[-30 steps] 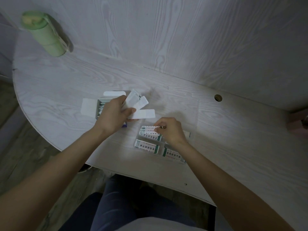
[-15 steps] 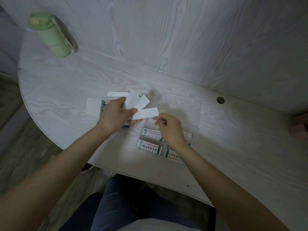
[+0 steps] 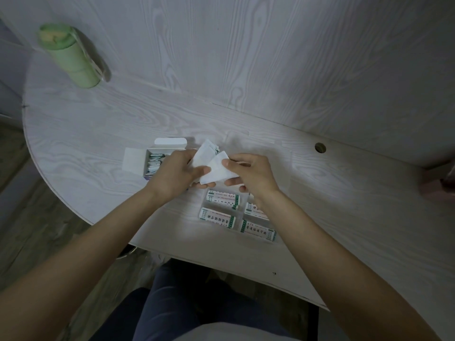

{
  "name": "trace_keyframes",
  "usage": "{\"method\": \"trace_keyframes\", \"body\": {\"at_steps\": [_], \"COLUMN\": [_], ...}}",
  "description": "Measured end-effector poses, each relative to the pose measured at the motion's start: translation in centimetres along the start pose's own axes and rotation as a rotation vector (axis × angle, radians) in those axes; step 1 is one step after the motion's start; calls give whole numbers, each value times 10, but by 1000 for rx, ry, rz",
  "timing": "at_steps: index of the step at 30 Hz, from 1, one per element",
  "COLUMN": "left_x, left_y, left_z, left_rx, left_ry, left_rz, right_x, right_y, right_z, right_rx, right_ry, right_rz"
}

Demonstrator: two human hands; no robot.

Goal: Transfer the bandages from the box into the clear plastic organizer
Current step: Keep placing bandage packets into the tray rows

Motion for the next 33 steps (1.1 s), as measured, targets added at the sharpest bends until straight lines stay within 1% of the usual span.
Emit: {"method": "trace_keyframes", "body": {"at_steps": [2, 5, 7, 10, 13, 16, 19, 21, 23, 24, 27, 29, 33], "left_x": [0, -1, -2, 3, 7, 10, 10, 7, 7, 7, 7, 6, 8], "left_y": [0, -2, -3, -1, 0, 2, 5, 5, 5, 5, 6, 6, 6], "left_z": [1, 4, 5, 2, -2, -1, -2, -3, -5, -6, -4, 0, 3], "left_rx": [19, 106, 114, 59, 23, -17, -93, -115, -124, -124, -97, -83, -73], "left_ry": [-21, -49, -61, -70, -115, -121, -206, -253, -259, -255, -264, -279, -259], "left_rz": [-2, 2, -2, -15, -64, -80, -125, -131, -122, -123, -128, -132, -127], "right_x": [0, -1, -2, -5, -10, -16, -22, -27, -33, -37, -50, -56, -63], "right_y": [0, 3, 4, 5, 5, 5, 7, 9, 10, 10, 12, 12, 14], "right_z": [-1, 0, 1, -1, -5, -6, -11, -17, -21, -21, -21, -19, -9], "right_rx": [-7, 9, 24, 13, -1, 4, 11, 16, 27, 29, 7, 23, -16], "right_ry": [40, 95, 112, 105, 130, 251, 431, 478, 412, 327, -62, -260, -465], "right_rz": [20, -9, -26, -13, 25, 34, 31, 46, 47, 38, -9, -48, -102]}}
Point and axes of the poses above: each hand's wrist, its own y-axis towards the middle knuckle, its own z-axis out of the palm, x = y × z, the point moved 1 cm from there along y, towards the middle knuckle, and after that the axes turned 1 degree about x, right-handed, at the moved point
